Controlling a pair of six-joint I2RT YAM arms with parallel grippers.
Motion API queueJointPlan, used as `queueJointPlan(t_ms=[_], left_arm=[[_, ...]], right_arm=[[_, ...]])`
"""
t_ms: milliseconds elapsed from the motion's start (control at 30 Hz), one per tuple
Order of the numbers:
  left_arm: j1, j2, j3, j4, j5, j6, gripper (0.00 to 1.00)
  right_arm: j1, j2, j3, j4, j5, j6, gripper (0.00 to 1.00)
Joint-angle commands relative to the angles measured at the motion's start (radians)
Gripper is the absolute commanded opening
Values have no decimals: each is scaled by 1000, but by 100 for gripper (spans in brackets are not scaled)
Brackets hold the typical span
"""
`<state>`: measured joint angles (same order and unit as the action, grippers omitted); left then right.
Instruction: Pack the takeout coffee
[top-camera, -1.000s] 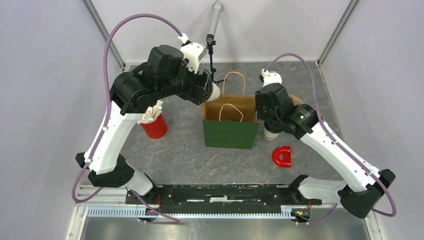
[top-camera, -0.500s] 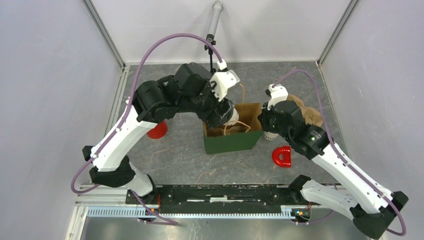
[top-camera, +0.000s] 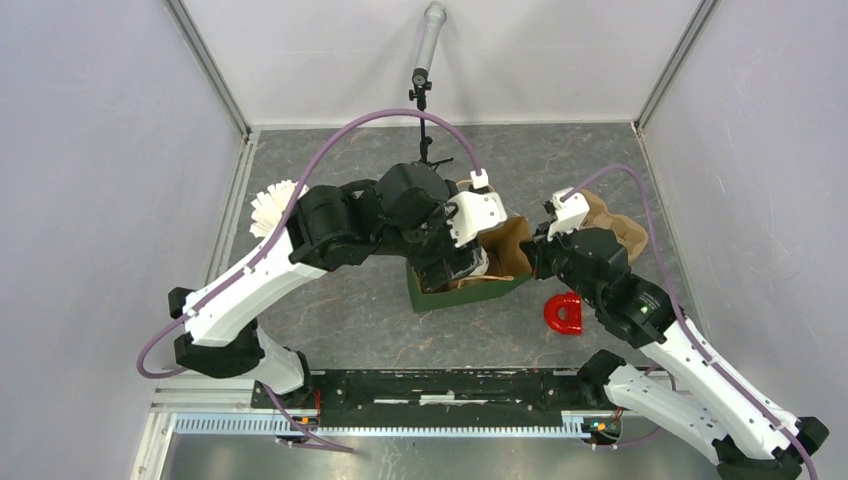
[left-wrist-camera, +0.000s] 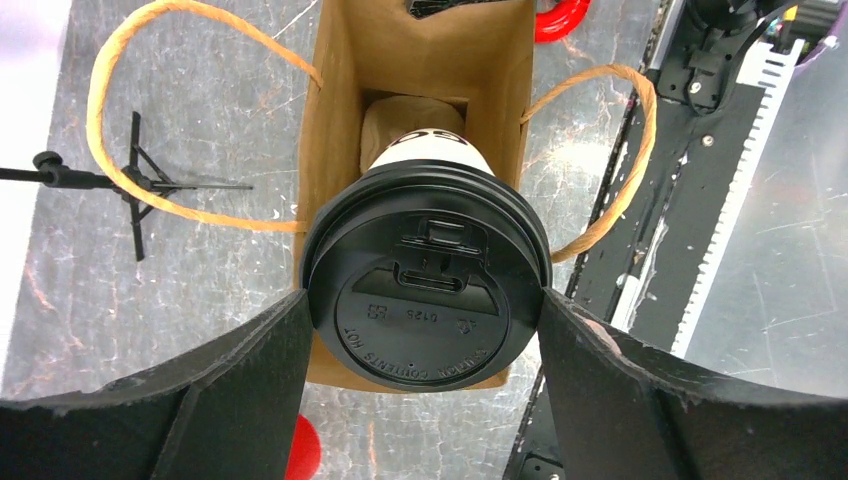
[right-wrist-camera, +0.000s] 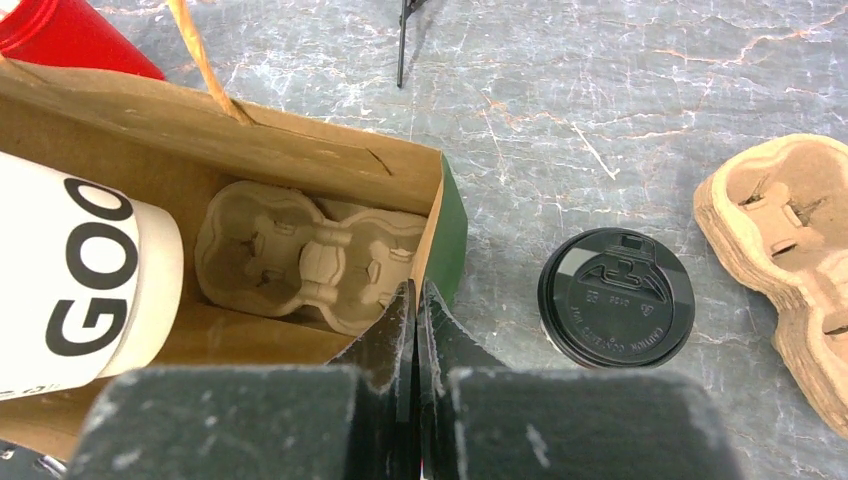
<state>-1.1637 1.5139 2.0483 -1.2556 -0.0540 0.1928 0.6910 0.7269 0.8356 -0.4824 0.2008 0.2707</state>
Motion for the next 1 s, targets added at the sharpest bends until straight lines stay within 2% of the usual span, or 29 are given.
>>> queueJointPlan(t_ms=[0, 133, 167, 333, 433, 667, 900, 967], left_arm=[[-38, 11, 10, 25, -73, 67, 68], [-81, 27, -38, 10, -120, 85, 68], [-88, 28, -52, 11, -115, 80, 68], [-133, 37, -106, 14, -149, 75, 68], [-142, 34, -138, 20, -157, 75, 67], [-159, 13, -179, 45, -164, 84, 66], [-165, -15, -235, 46, -168, 92, 65], [-166, -23, -254, 51, -175, 97, 64]], right_arm=[[-2, -23, -29, 41, -7, -32, 0], [-2, -36, -27, 48, -13, -29, 0], [-2, -36, -24, 46, -13, -18, 3], [-2, -12, 56, -1, 37, 56, 33], [-2, 37, 153, -66, 89, 28, 42], [-2, 176, 320, -173, 9, -110, 46], [-2, 288, 417, -272, -83, -107, 45], [-2, 295, 424, -282, -70, -91, 40]])
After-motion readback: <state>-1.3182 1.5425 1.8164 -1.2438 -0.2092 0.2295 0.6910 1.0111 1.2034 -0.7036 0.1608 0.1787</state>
